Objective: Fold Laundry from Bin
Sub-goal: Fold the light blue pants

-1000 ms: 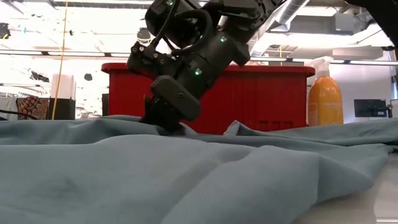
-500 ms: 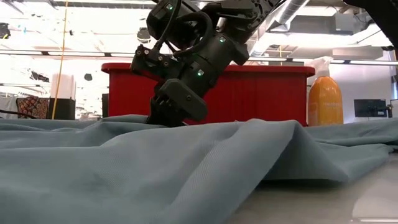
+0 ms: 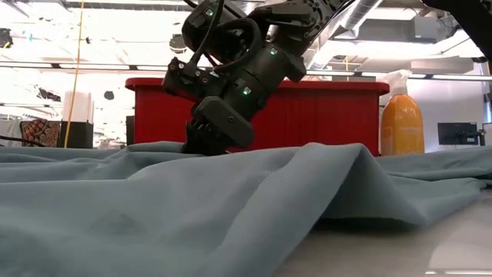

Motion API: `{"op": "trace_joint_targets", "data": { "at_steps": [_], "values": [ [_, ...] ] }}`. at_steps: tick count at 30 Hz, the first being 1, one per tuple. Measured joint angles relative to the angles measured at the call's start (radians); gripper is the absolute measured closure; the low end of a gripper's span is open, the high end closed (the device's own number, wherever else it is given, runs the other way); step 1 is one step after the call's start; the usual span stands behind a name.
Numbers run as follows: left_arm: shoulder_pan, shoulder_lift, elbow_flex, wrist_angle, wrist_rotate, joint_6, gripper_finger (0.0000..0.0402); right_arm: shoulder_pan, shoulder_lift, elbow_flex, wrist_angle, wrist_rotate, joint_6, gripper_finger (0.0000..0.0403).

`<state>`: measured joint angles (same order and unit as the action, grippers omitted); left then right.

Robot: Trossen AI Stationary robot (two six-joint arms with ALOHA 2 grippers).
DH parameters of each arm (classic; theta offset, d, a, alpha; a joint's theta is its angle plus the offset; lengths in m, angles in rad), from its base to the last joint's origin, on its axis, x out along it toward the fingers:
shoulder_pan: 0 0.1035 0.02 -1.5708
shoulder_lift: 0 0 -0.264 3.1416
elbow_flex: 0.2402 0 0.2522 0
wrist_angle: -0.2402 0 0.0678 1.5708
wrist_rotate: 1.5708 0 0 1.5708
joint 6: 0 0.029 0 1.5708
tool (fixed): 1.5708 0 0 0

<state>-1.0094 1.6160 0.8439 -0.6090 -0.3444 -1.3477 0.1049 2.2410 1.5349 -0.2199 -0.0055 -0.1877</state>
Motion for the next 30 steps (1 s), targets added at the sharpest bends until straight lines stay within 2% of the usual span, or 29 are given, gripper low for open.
{"op": "trace_joint_targets", "data": {
  "at_steps": [6,10,13,17,18,24,30],
  "values": [
    [0.014,0.114,0.011,0.004,-0.043,0.010,0.0176,-0.002,0.000,0.000,0.000,-0.001,0.004,0.0359],
    [0.014,0.149,0.014,0.017,-0.056,0.012,0.0187,-0.002,0.000,0.000,-0.002,-0.016,0.017,0.0362],
    [0.011,0.149,0.014,0.007,-0.053,0.003,0.0237,0.003,-0.014,-0.001,-0.030,-0.016,0.030,0.0362],
    [0.005,0.150,0.013,-0.019,-0.064,-0.005,0.0360,0.004,-0.053,-0.006,-0.092,-0.016,0.036,0.0362],
    [0.004,0.150,0.013,-0.022,-0.071,-0.009,0.0379,0.004,-0.065,-0.006,-0.104,-0.015,0.041,0.0362],
    [-0.004,0.143,0.019,-0.038,-0.125,0.007,0.0396,0.013,-0.160,-0.006,-0.199,-0.014,0.059,0.0362],
    [0.005,-0.025,0.060,-0.133,-0.181,0.121,0.0399,0.022,-0.248,-0.005,-0.264,-0.012,0.059,0.0362]
  ]
}}
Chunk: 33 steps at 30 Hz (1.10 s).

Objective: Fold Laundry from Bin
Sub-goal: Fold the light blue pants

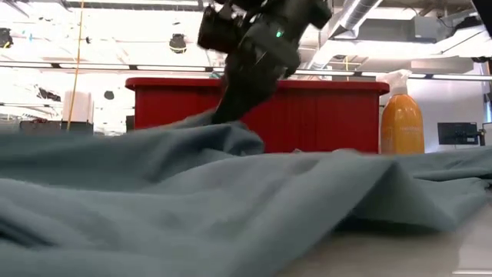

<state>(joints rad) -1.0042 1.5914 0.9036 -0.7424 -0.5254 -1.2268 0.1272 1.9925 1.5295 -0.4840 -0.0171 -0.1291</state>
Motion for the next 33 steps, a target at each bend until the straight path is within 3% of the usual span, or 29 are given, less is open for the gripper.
{"op": "trace_joint_targets", "data": {
  "at_steps": [8,13,21,25,28,33],
  "values": [
    [-0.004,-0.222,0.024,0.122,-0.069,0.275,0.0400,0.001,-0.062,0.002,-0.043,-0.001,0.005,0.0362],
    [-0.004,-0.295,0.026,0.205,-0.073,0.399,0.0401,0.003,-0.080,0.005,-0.065,-0.001,0.024,0.0362],
    [0.002,-0.401,0.026,0.192,0.041,0.454,0.0401,0.006,-0.171,0.006,-0.174,-0.014,0.027,0.0362],
    [0.028,-0.482,0.027,0.202,0.047,0.536,0.0401,0.008,-0.244,0.005,-0.163,-0.012,0.008,0.0362],
    [0.079,-0.545,0.028,0.233,0.067,0.646,0.0401,0.008,-0.287,0.004,-0.139,0.035,-0.011,0.0363],
    [0.160,-0.649,0.029,0.260,0.106,0.815,0.0401,0.002,-0.332,0.003,-0.123,0.210,-0.062,0.0363]
  ]
}}
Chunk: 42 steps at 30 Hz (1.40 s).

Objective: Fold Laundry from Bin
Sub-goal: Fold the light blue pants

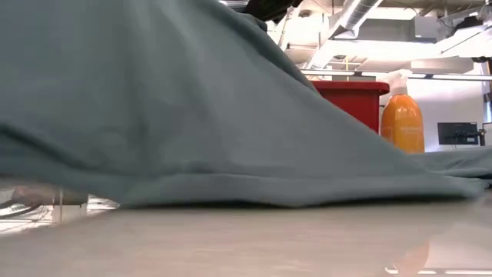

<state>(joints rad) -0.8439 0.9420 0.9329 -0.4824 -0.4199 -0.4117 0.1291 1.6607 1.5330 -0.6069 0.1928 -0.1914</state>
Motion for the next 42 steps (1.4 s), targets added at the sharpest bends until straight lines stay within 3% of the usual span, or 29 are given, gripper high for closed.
{"op": "trace_joint_targets", "data": {
  "at_steps": [4,7,13,17,20,23,26,29,32,35,42],
  "values": [
    [0.067,-0.101,0.005,0.011,0.020,0.135,0.0401,-0.014,-0.047,0.000,0.024,0.066,-0.170,0.0363],
    [0.142,-0.157,0.040,-0.102,0.012,0.173,0.0401,-0.063,-0.072,0.000,0.053,0.084,-0.255,0.0363],
    [0.314,-0.179,0.195,-0.391,-0.004,0.261,0.0401,-0.172,-0.082,-0.001,0.239,0.103,-0.304,0.0370],
    [0.367,-0.137,0.264,-0.464,0.014,0.273,0.0401,-0.132,-0.089,0.000,0.235,0.109,-0.244,0.0373],
    [0.318,-0.072,0.222,-0.475,0.081,0.157,0.0401,-0.020,-0.082,-0.022,0.069,0.120,-0.078,0.0374],
    [0.196,0.030,0.057,-0.417,0.162,-0.034,0.0401,0.136,-0.034,-0.176,0.126,0.134,0.088,0.0374],
    [0.057,0.179,-0.154,-0.105,0.204,-0.190,0.0401,0.282,0.076,-0.326,0.297,0.159,0.235,0.0374],
    [-0.032,0.327,-0.250,0.195,0.224,-0.296,0.0401,0.390,0.155,-0.360,0.443,0.222,0.315,0.0374],
    [-0.056,0.457,-0.251,0.314,0.232,-0.365,0.0401,0.435,0.244,-0.349,0.468,0.234,0.395,0.0374],
    [-0.060,0.549,-0.204,0.330,0.277,-0.386,0.0401,0.440,0.293,-0.317,0.466,0.203,0.444,0.0366],
    [-0.075,0.663,-0.104,0.163,0.405,-0.456,0.0401,0.426,0.265,-0.247,0.291,0.124,0.499,0.0267]
  ]
}}
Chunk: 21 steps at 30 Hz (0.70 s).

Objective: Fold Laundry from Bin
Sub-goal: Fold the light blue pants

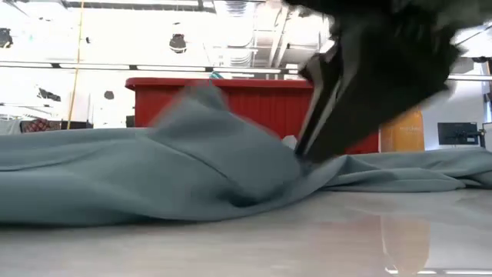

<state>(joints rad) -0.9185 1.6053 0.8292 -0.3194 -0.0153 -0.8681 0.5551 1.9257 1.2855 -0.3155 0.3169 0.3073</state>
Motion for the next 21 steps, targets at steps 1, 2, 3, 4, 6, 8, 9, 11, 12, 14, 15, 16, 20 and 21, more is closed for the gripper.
{"op": "trace_joint_targets", "data": {
  "at_steps": [1,2,3,4,6,8,9,11,12,14,15,16,20,21],
  "values": [
    [-0.007,0.000,0.006,-0.023,0.001,-0.014,0.0401,-0.005,-0.027,0.015,-0.041,-0.010,-0.001,0.0253],
    [-0.012,-0.002,0.010,-0.048,0.001,-0.031,0.0401,-0.009,-0.057,0.027,-0.099,-0.018,0.000,0.0240],
    [-0.018,-0.003,0.011,-0.072,0.000,-0.050,0.0401,-0.011,-0.089,0.034,-0.162,-0.018,0.005,0.0229],
    [-0.024,-0.004,0.011,-0.094,-0.001,-0.070,0.0401,-0.011,-0.122,0.033,-0.228,-0.012,0.017,0.0220],
    [-0.040,-0.010,0.011,-0.139,-0.006,-0.114,0.0401,-0.002,-0.182,0.019,-0.353,0.028,0.063,0.0208],
    [-0.052,-0.011,0.011,-0.180,-0.006,-0.160,0.0400,0.002,-0.261,-0.032,-0.394,0.073,0.127,0.0206],
    [-0.057,-0.011,0.011,-0.196,-0.009,-0.183,0.0398,-0.008,-0.303,-0.069,-0.383,0.085,0.155,0.0206],
    [-0.064,-0.010,0.011,-0.222,-0.012,-0.219,0.0386,-0.044,-0.372,-0.172,-0.320,0.076,0.208,0.0210],
    [-0.068,-0.010,0.011,-0.227,-0.008,-0.226,0.0376,-0.066,-0.399,-0.231,-0.280,0.072,0.231,0.0213],
    [-0.076,-0.012,0.011,-0.234,0.016,-0.228,0.0348,-0.098,-0.435,-0.351,-0.200,0.049,0.257,0.0218],
    [-0.081,-0.016,0.016,-0.248,0.033,-0.229,0.0332,-0.112,-0.450,-0.402,-0.151,0.052,0.268,0.0220],
    [-0.087,-0.023,0.024,-0.271,0.050,-0.235,0.0316,-0.124,-0.472,-0.444,-0.092,0.051,0.271,0.0221],
    [-0.108,-0.079,0.083,-0.412,0.045,-0.244,0.0255,-0.132,-0.526,-0.534,0.086,0.043,0.261,0.0225],
    [-0.110,-0.096,0.103,-0.437,0.026,-0.235,0.0242,-0.130,-0.526,-0.541,0.087,0.044,0.247,0.0226]
  ]
}}
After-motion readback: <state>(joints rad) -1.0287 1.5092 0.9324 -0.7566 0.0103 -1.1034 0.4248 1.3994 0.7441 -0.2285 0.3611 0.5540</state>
